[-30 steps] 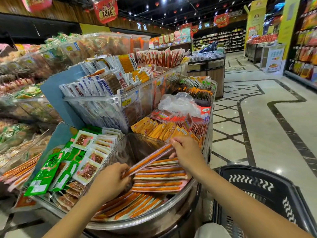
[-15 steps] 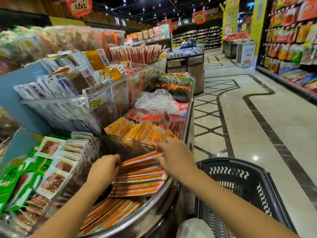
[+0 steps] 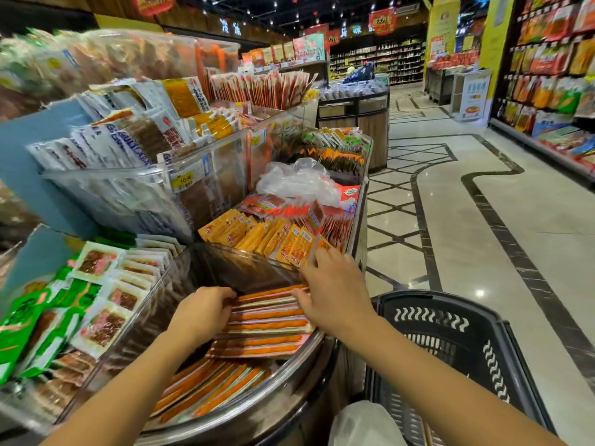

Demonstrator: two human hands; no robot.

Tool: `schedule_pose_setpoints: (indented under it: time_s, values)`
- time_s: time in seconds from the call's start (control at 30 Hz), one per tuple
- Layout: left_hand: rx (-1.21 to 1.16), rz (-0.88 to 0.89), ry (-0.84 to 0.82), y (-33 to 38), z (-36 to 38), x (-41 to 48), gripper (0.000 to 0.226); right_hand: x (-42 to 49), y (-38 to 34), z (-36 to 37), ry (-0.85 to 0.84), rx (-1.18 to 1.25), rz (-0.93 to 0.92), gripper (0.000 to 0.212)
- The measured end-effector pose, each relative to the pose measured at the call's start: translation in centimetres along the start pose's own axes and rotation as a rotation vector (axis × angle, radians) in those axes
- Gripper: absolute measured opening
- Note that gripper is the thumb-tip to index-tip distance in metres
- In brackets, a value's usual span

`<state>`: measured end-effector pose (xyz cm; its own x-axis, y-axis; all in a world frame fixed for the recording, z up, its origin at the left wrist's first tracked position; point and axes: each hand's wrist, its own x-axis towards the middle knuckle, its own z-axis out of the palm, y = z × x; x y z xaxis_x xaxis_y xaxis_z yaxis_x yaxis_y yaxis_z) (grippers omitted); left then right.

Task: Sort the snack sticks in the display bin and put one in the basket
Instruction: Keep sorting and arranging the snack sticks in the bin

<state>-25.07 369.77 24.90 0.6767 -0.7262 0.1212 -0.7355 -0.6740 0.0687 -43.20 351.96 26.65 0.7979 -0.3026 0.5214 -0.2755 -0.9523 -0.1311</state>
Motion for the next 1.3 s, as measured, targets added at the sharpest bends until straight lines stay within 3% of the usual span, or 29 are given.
schedule_pose_setpoints:
  time_s: [0.17,0.3,0.37,0.5,0.63,0.77,1.07,1.3]
  values:
    - [-0.046,0.064,0.230,-1.5,-2.9,-2.2,0.030,0.4,-2.1,-0.6,0.044,0.037,-0.033,0.030]
    - [0.007,0.145,0.471,-5.4,-5.0,-4.5,0.017,1.0,-5.1,0.0,-0.054,0.140,-0.125,0.024]
    - [0.049,0.173,0.522,-7.5,-5.1,-5.6,0.024,1.2,-7.0,0.8,-0.108,0.187,-0.175,0.022]
    - [0.010,0.101,0.471,-9.7,-4.3,-6.9,0.045,1.5,-10.5,2.5,-0.400,0.260,-0.293,0.026]
    - [-0.030,0.063,0.444,-9.7,-4.2,-6.9,0.048,1.6,-12.9,3.7,-0.730,0.369,-0.396,0.033]
    - [-0.034,0.054,0.446,-9.9,-3.8,-6.9,0.048,1.3,-13.2,4.1,-0.904,0.427,-0.462,0.037]
    - [-0.059,0.060,0.467,-10.1,-3.4,-6.6,0.045,1.3,-13.1,4.2,-0.886,0.472,-0.491,0.036]
    - [-0.080,0.049,0.470,-10.0,-3.4,-6.6,0.044,1.2,-13.1,4.2,-0.822,0.559,-0.454,0.019]
